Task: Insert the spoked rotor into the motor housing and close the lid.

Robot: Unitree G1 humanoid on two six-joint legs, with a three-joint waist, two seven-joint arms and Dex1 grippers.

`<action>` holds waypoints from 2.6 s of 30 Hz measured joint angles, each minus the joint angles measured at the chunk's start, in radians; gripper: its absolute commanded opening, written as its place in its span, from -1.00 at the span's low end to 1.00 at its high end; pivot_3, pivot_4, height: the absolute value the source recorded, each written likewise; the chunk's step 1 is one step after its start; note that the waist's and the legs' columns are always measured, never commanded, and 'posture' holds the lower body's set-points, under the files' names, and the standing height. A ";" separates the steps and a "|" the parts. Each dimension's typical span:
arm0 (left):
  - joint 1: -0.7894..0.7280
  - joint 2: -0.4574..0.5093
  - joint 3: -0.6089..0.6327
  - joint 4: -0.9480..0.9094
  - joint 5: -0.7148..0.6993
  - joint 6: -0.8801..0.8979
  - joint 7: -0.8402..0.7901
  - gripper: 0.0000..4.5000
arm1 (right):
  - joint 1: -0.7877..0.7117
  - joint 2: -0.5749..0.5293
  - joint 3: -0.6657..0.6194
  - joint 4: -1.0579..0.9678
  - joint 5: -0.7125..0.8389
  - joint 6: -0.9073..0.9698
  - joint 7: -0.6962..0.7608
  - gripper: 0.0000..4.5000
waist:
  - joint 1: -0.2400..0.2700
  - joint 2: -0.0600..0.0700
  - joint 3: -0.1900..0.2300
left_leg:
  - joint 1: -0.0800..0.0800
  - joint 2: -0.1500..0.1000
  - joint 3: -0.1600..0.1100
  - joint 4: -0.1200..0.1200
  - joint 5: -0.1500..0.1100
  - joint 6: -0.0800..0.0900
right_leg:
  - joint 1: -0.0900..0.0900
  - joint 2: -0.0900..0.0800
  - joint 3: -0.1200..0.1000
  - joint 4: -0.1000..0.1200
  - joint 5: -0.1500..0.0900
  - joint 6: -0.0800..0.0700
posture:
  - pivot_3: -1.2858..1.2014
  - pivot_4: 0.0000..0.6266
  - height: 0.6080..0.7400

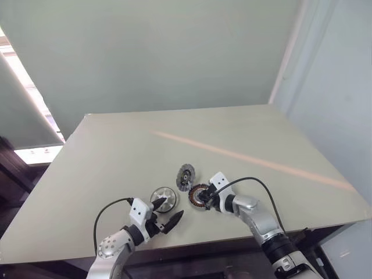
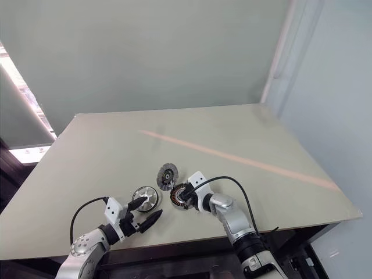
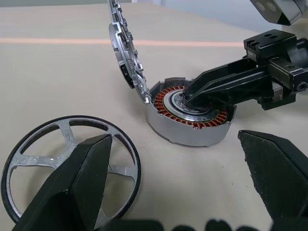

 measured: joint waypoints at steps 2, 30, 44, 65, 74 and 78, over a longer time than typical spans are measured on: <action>-0.002 0.000 0.000 0.000 0.000 0.000 0.000 1.00 | 0.000 -0.002 0.001 0.000 -0.004 -0.003 0.000 -0.68 | 0.000 0.000 0.000 | 0.000 0.000 0.000 0.000 0.000 0.000 | 0.000 0.000 0.000 0.000 0.000 0.000 | 0.03 -1.00 1.00; -0.006 -0.006 0.000 0.000 0.000 0.000 0.002 1.00 | -0.021 0.022 0.000 0.003 -0.013 0.048 0.001 0.98 | 0.000 0.000 0.000 | 0.001 0.000 0.000 0.000 0.000 0.000 | 0.000 0.000 0.000 0.001 0.000 0.000 | 0.03 -1.00 1.00; -0.018 -0.007 0.000 0.004 0.000 0.000 0.000 1.00 | 0.003 -0.008 -0.051 -0.166 0.035 0.121 0.003 0.26 | 0.000 0.000 0.000 | 0.000 0.000 0.000 0.000 0.000 0.000 | 0.000 0.000 0.000 0.000 0.000 0.000 | 0.03 -1.00 1.00; -0.018 -0.008 0.000 0.006 0.000 0.000 0.000 1.00 | 0.002 -0.027 0.047 -0.105 -0.056 0.126 -0.009 -0.99 | 0.000 0.000 0.000 | 0.000 0.000 0.000 0.000 0.000 0.000 | 0.000 0.000 0.000 0.001 0.000 0.000 | 0.03 -1.00 1.00; -0.017 -0.008 0.000 0.006 0.000 0.000 0.001 1.00 | -0.006 -0.009 0.067 -0.093 -0.077 0.116 -0.010 -0.99 | -0.001 0.000 0.000 | 0.000 0.000 0.000 0.000 0.000 0.000 | 0.000 0.000 0.000 0.001 0.000 0.000 | 0.03 -1.00 1.00; -0.016 -0.008 0.000 0.006 0.000 0.000 0.001 1.00 | -0.018 -0.007 0.076 -0.075 -0.095 0.096 -0.016 -0.99 | -0.002 0.000 0.000 | 0.001 0.000 0.000 0.000 0.000 0.000 | 0.000 0.000 0.000 0.001 0.000 0.000 | 0.03 -1.00 1.00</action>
